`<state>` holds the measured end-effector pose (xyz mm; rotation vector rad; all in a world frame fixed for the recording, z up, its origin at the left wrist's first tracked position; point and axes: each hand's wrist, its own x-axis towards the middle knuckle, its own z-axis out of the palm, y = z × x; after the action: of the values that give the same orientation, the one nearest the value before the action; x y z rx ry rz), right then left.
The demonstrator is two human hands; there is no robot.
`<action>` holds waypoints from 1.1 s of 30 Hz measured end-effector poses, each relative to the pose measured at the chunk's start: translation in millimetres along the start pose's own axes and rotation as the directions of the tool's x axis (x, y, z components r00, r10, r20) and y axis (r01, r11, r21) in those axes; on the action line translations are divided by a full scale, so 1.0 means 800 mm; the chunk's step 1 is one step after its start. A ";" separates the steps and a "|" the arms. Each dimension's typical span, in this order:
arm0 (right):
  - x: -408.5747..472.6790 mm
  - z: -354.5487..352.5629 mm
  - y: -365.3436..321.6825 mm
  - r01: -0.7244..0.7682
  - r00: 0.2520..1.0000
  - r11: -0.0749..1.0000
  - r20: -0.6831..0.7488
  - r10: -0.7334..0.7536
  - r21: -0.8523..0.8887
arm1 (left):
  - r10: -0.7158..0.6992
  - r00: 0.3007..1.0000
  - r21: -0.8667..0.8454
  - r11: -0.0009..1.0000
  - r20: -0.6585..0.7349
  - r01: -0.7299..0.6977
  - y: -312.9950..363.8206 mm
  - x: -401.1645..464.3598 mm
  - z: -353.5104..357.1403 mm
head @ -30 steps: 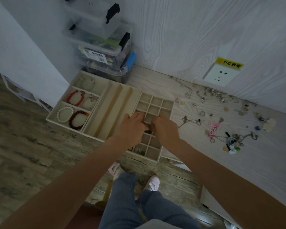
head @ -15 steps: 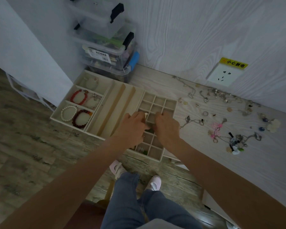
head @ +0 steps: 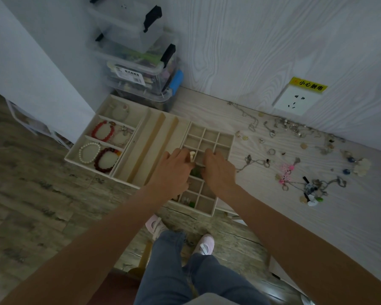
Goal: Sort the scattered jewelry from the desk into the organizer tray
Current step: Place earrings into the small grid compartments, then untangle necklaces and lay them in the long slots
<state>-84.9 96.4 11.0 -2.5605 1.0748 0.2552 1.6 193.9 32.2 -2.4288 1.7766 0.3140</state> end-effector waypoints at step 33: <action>-0.001 -0.018 0.199 -0.099 0.975 0.995 -0.200 0.100 0.014 | 0.188 0.978 0.105 0.978 -0.090 -0.179 0.122 0.093 0.000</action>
<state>-199.6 -12.5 -15.0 -2.5750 1.2768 0.0188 -69.4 94.8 17.3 -2.2565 2.0138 0.1220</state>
